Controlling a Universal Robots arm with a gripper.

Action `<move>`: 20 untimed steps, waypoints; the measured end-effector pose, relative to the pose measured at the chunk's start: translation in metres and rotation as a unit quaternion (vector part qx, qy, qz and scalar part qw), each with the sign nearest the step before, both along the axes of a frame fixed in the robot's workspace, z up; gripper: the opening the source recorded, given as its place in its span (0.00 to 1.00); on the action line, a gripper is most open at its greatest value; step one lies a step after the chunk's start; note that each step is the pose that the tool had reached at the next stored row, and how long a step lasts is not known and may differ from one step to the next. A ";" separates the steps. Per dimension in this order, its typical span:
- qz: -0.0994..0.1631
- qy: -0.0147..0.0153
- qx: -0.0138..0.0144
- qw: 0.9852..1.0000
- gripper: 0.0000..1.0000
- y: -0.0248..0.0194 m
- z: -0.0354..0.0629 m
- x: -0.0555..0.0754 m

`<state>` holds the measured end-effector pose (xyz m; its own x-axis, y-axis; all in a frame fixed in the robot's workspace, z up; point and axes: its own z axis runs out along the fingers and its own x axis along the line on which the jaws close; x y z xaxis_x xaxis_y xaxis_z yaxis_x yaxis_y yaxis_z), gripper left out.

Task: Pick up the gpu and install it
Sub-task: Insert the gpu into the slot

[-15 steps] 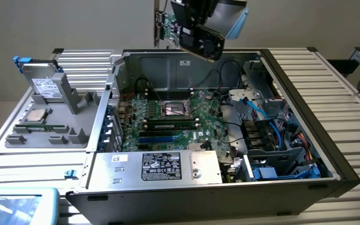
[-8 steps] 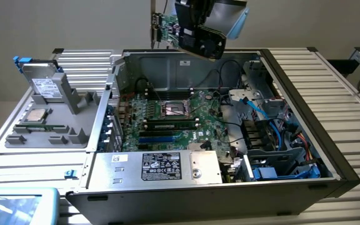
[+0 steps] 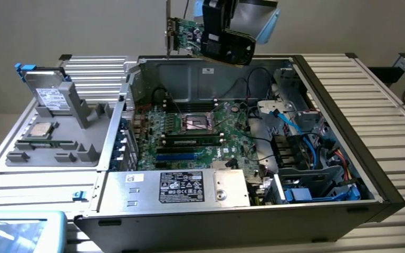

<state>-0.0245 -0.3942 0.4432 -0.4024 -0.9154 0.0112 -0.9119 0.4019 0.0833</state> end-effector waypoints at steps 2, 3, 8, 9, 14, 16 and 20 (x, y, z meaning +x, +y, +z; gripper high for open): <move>0.018 0.000 0.000 1.000 0.29 0.0000 -0.0003 0.000; 0.027 0.000 0.000 1.000 0.29 0.0000 -0.0004 0.000; 0.072 -0.002 -0.001 0.997 0.29 0.0000 -0.0009 0.000; 0.081 -0.003 -0.001 0.997 0.29 0.0000 -0.0010 0.000; 0.121 -0.009 -0.005 0.993 0.29 0.0000 -0.0020 0.000; 0.130 -0.009 -0.011 0.991 0.29 0.0001 -0.0022 0.000; 0.131 -0.009 -0.011 0.991 0.29 0.0001 -0.0021 0.000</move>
<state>-0.0246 -0.3941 0.4410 -0.1518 -0.9880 0.0273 -0.9863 0.1532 0.0605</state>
